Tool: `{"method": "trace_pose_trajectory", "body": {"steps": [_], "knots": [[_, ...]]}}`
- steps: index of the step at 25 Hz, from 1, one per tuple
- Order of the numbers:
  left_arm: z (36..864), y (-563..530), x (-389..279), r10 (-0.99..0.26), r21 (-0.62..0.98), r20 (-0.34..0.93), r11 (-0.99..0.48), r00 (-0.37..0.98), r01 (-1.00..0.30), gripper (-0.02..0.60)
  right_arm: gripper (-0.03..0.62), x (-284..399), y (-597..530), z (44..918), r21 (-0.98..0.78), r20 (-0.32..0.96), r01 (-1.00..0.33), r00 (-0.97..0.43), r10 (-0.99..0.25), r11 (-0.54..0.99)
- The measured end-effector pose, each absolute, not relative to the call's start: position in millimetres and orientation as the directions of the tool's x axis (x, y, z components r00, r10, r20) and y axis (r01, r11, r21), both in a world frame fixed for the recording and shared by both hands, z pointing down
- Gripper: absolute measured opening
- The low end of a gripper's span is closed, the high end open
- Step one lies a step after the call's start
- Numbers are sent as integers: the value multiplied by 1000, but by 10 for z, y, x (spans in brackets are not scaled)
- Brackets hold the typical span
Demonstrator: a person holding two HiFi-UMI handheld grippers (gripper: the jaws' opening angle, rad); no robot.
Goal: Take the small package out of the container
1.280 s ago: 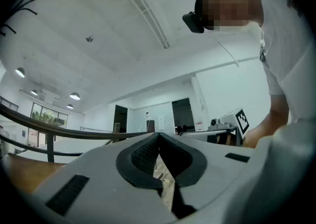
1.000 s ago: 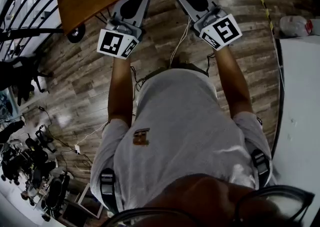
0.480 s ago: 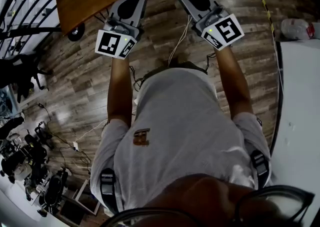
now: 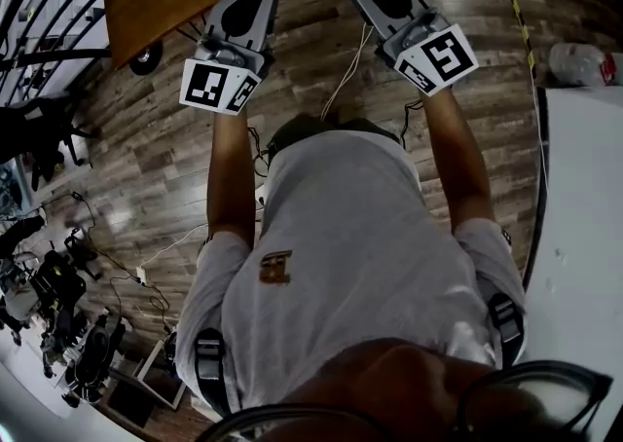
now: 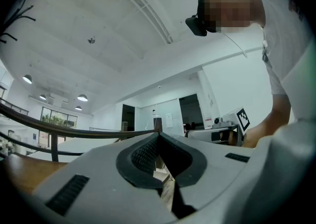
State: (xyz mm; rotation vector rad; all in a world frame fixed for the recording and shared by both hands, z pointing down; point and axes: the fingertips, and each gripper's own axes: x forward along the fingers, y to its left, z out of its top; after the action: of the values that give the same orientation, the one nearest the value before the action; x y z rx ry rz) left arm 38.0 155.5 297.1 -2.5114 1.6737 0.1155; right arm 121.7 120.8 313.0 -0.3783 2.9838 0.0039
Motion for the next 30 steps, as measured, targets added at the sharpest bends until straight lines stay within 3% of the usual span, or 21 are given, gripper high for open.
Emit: {"method": "trace_pose_trajectory", "body": {"steps": [18,30], "knots": [[3026,1077,533,-917,-69,-128,-371,377,-926,18,31,1345,751,3217,-2,-122,-222,-968,-221,975],[3035,260,-100,-895,-62,-155,-414,418,-908,18,31,758,9,3255,17,-93,-263,-961,-261,965]]}}
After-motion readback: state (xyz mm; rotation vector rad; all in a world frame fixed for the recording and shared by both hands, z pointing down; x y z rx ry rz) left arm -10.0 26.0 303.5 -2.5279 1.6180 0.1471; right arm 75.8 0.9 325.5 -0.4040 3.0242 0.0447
